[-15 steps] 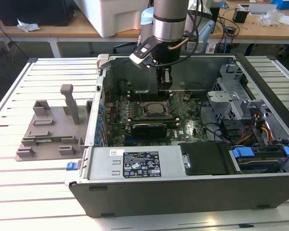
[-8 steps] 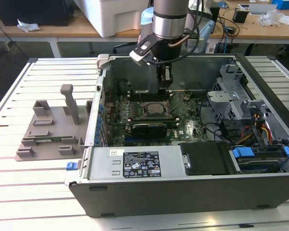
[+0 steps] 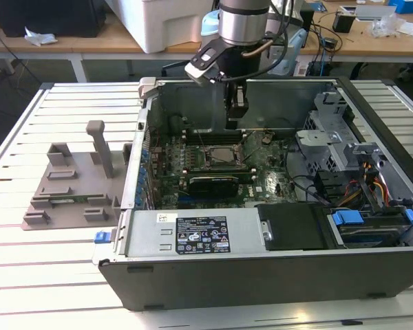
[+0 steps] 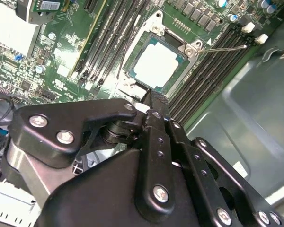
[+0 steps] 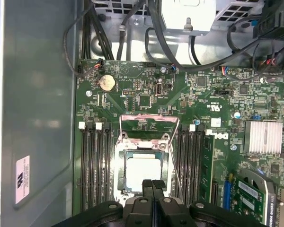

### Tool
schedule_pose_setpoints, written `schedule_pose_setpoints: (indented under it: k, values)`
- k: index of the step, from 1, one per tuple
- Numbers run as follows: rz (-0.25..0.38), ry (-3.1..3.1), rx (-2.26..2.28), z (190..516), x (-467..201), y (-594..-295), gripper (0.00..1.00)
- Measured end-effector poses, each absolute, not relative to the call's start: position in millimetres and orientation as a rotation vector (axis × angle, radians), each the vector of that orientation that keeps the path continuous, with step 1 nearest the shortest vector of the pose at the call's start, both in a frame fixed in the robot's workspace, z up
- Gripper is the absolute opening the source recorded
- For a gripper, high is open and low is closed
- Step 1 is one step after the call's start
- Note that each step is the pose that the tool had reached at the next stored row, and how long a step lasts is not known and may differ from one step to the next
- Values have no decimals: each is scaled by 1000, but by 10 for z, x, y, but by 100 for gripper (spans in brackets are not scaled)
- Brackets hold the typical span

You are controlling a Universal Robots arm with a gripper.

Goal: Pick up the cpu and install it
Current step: 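Place the cpu into insertion slot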

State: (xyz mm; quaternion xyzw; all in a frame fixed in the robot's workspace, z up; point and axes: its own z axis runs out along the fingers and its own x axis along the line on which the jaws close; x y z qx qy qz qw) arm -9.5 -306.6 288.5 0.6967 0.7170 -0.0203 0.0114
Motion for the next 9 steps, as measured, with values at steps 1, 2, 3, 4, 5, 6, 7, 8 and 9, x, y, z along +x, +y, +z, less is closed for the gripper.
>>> schedule_pose_setpoints:
  k: [1,2,3,4,5,6,7,8,9]
  values:
    - [-63,2236,2173,2902,-95,-3066,11]
    - [-63,2236,2173,2906,-95,-3066,11]
    - [-63,2236,2173,2905,-95,-3066,11]
    - [-63,2236,2173,2907,-95,-3066,11]
    - [-63,2236,2173,2907,-95,-3066,11]
    - [-63,2236,2173,2908,-95,-3066,11]
    - [-63,2236,2173,2908,-95,-3066,11]
    - [-63,2236,2173,2909,-95,-3066,11]
    - [-63,2236,2173,2909,-95,-3066,11]
